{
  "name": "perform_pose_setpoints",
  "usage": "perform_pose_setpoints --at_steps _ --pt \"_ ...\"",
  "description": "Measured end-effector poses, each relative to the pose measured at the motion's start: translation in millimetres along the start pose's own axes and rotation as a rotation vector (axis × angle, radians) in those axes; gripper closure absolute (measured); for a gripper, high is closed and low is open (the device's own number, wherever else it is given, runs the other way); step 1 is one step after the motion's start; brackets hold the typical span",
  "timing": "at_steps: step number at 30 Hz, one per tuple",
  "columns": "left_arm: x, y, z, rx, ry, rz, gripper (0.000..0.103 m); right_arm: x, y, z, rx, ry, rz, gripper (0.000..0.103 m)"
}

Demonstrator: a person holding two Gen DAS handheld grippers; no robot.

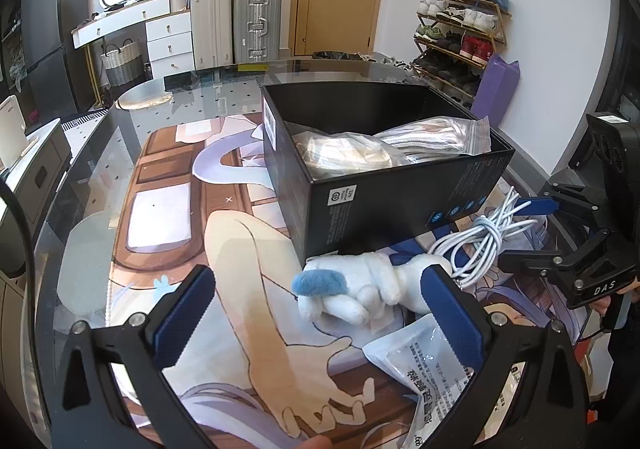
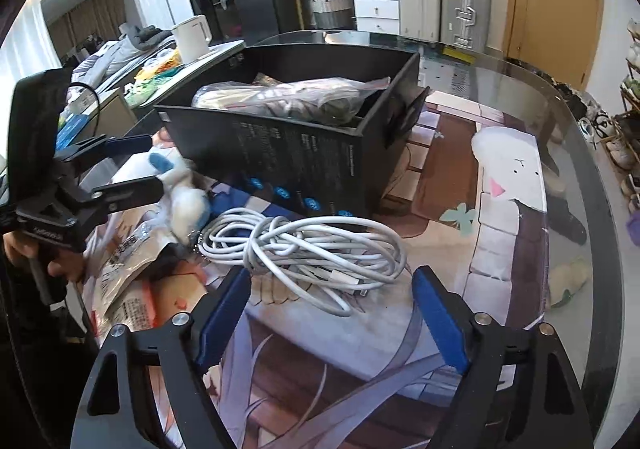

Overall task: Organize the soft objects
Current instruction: 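Move the left gripper toward the white plush toy while the right gripper approaches the white cable coil, then close the left gripper on the plush toy while the right gripper grasps the cable coil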

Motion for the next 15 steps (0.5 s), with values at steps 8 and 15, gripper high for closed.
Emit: perform_pose_setpoints --at_steps 8,15 --pt "0.0 -0.1 -0.1 0.000 -0.001 0.000 0.000 -7.4 -5.7 -4.5 0.013 0.059 0.061 0.017" --pt "0.3 0.0 0.0 -0.001 -0.001 0.000 0.000 -13.1 -13.8 -9.1 0.026 0.113 0.126 0.017"
Point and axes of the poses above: each gripper's, at about its wrist camera, not at the fingertips, and y roughly against the way its jaws point, x to its right, z to its underside, the point moved 9 cm from there along -y, roughly the way its jaws point, and after that the axes turned 12 degrees about x, right-handed, at the moved point
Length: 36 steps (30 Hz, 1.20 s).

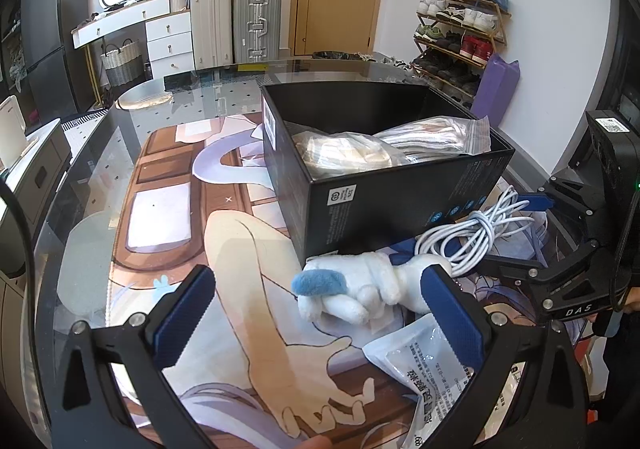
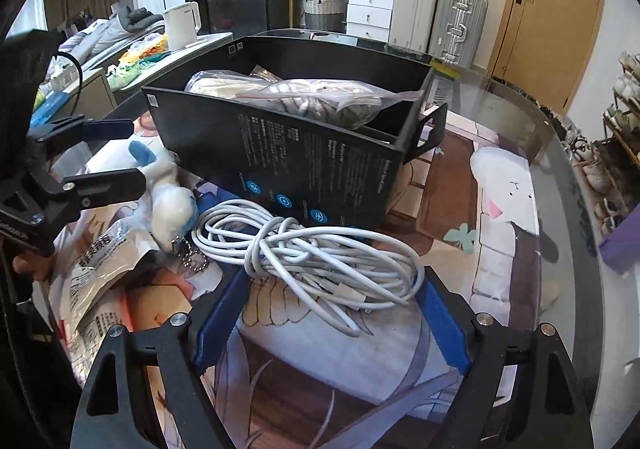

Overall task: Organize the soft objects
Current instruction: 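Close the left gripper on the plush toy while the right gripper grasps the cable coil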

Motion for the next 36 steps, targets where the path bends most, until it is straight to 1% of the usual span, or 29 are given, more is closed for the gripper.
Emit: perform_pose_setpoints --at_steps 3,7,10,14,18,23,30,33,36 --pt "-0.2 -0.1 -0.1 0.000 0.001 0.000 0.000 -2.3 -1.5 -1.2 0.004 0.002 0.007 0.016" --pt "-0.3 -0.2 -0.3 0.000 0.000 -0.001 0.000 0.4 -3.2 -0.7 0.008 -0.026 0.001 0.016" --pt "-0.1 -0.2 -0.2 0.000 0.001 0.001 0.000 4.1 -2.7 -3.1 0.020 -0.042 -0.019 0.023" --pt "0.0 -0.4 0.0 0.000 0.002 0.001 0.000 5.7 1.4 -2.1 0.026 -0.056 -0.060 0.026" --pt "0.3 -0.1 0.1 0.000 0.002 0.003 0.000 9.1 9.1 -3.0 0.040 -0.077 -0.083 0.026" --pt "5.6 2.6 1.1 -0.003 -0.004 0.025 0.000 16.4 17.8 -5.7 0.059 -0.093 -0.093 0.026" --pt "26.0 5.4 5.8 -0.028 -0.027 0.109 0.000 19.9 22.0 -5.8 0.065 -0.099 -0.095 0.026" --pt "31.6 1.6 7.6 -0.042 -0.051 0.095 0.000 21.1 23.6 -4.8 0.063 -0.099 -0.095 0.026" --pt "35.3 -2.2 8.2 -0.060 -0.061 0.097 0.000 22.2 25.6 -4.4 0.062 -0.097 -0.095 0.026"
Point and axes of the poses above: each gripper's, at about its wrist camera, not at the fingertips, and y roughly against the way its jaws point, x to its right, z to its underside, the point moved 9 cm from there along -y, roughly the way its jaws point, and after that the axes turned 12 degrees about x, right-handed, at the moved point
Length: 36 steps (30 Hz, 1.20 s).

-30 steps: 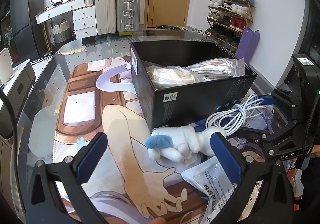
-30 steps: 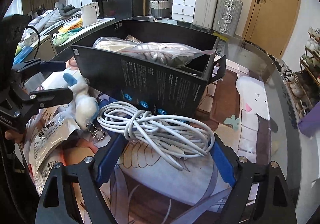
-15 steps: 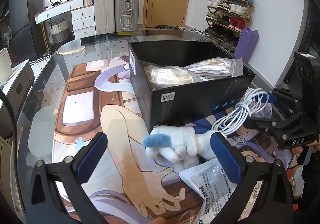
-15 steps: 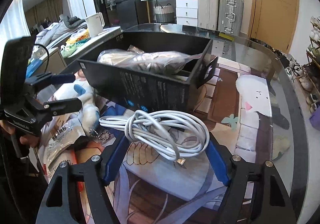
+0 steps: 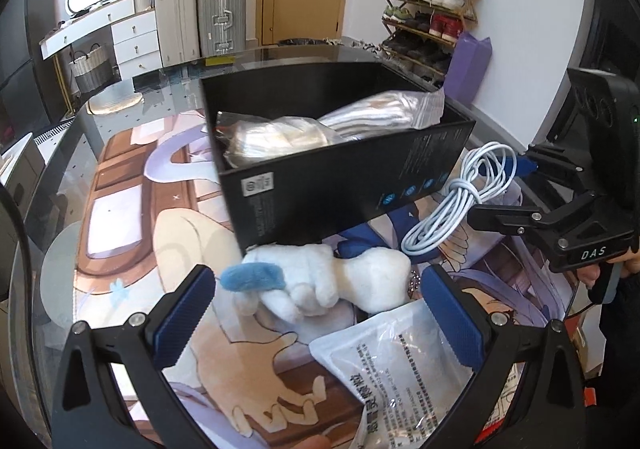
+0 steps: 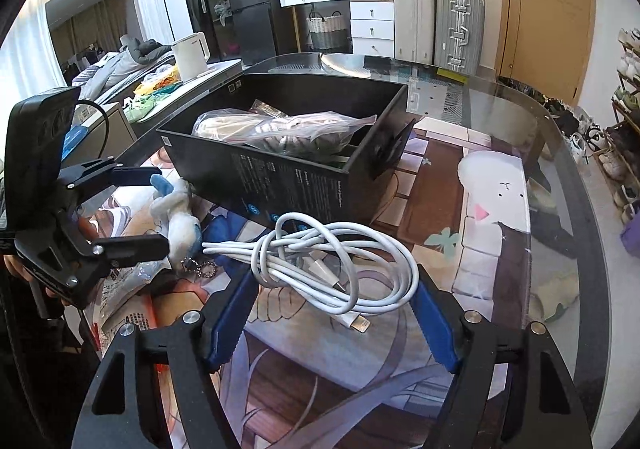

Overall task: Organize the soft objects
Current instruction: 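Close the left gripper on the plush toy while the right gripper grasps the cable coil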

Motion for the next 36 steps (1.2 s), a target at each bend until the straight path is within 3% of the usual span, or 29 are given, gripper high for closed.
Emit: perform_pose_setpoints --at_steps 10,12,15,25,36 --pt "5.9 -10.6 3.1 -0.054 -0.028 -0.017 0.001 -4.3 6.5 -2.2 0.018 0.005 -0.019 0.026" --pt "5.9 -11.4 3.2 -0.057 -0.018 0.003 0.009 -4.6 9.4 -3.5 0.025 0.007 -0.020 0.026" --pt "5.9 -9.5 2.6 -0.051 -0.007 0.011 0.010 -4.5 14.9 -7.7 0.038 0.005 -0.023 0.026" --pt "3.8 14.2 -6.9 0.017 -0.008 0.047 0.011 -5.2 31.5 -21.8 0.088 0.002 -0.032 0.026" --pt "-8.3 55.1 -37.8 0.142 0.022 0.028 0.011 -11.0 63.4 -49.6 0.182 0.004 -0.009 0.026"
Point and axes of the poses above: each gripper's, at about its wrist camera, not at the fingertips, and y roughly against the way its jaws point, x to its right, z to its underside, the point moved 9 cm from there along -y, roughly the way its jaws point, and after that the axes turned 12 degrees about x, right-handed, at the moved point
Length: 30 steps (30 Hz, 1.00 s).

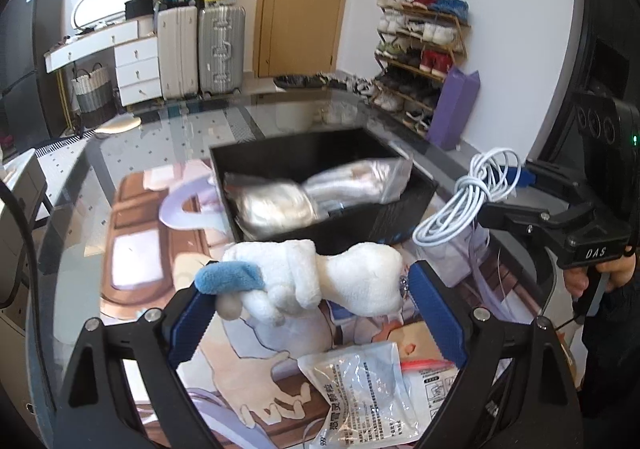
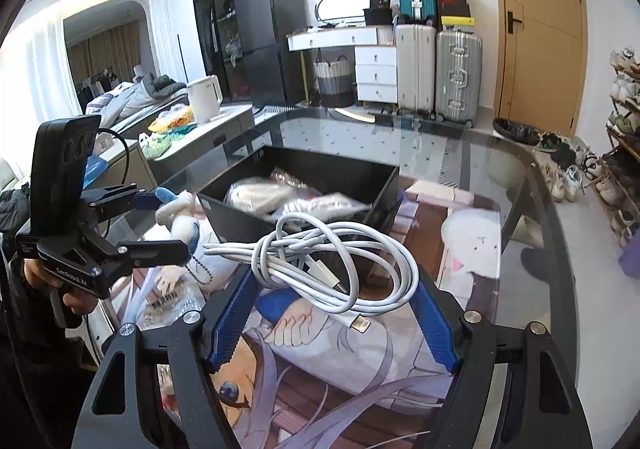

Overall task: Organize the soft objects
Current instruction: 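Close the left gripper on the plush toy while the right gripper grasps the cable coil, then carry the plush toy and cable coil into the black box and open both grippers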

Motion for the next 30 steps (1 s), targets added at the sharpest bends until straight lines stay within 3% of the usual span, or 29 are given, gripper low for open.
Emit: perform_pose_setpoints --at_steps 10,30 --pt "-11.9 -5.1 -39.2 0.067 0.012 -0.041 0.011 1.8 8.9 -30.9 0.072 -0.026 0.052 0.026" --pt "-33.3 -45.3 -70.9 0.081 0.055 -0.090 0.011 -10.1 -55.1 -48.4 0.034 0.078 0.073 0.026"
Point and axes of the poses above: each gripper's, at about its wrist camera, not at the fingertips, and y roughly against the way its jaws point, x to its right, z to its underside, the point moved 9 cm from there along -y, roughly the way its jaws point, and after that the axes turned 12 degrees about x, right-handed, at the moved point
